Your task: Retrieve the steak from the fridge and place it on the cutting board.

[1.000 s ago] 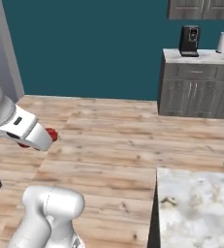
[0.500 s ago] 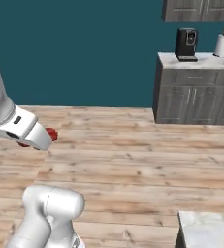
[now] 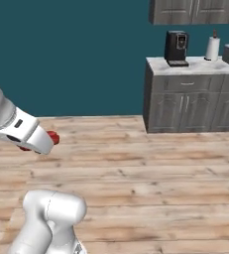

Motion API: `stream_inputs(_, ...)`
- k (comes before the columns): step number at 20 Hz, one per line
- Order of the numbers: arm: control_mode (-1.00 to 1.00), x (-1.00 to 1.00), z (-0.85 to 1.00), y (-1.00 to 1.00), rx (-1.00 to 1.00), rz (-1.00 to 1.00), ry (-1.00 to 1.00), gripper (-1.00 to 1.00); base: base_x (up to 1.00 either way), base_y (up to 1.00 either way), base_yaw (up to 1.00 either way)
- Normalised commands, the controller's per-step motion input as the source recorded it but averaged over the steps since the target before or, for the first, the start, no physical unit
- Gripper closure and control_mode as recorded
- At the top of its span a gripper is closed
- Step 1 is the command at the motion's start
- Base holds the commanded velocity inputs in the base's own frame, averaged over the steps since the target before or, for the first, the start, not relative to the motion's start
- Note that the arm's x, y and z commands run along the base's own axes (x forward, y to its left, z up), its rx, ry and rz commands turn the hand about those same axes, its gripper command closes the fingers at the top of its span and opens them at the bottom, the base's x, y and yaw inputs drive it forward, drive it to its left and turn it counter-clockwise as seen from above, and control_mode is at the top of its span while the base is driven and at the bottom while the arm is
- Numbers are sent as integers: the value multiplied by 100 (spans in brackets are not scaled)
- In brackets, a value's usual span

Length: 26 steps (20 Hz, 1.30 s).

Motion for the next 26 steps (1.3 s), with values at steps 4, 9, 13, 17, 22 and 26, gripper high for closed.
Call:
stream_inputs(4, 100, 0, 0, 0, 0, 0, 0, 100, 76, 15, -39)
stream_inputs(9, 100, 0, 0, 0, 0, 0, 0, 100, 74, 14, -41)
stream_inputs(13, 100, 0, 0, 0, 0, 0, 0, 100, 72, 1, -40)
stream_inputs(17, 100, 0, 0, 0, 0, 0, 0, 100, 80, 0, -37)
stream_inputs(22, 100, 0, 0, 0, 0, 0, 0, 100, 91, 0, -28)
stream_inputs(26, 100, 0, 0, 0, 0, 0, 0, 100, 74, 0, -45)
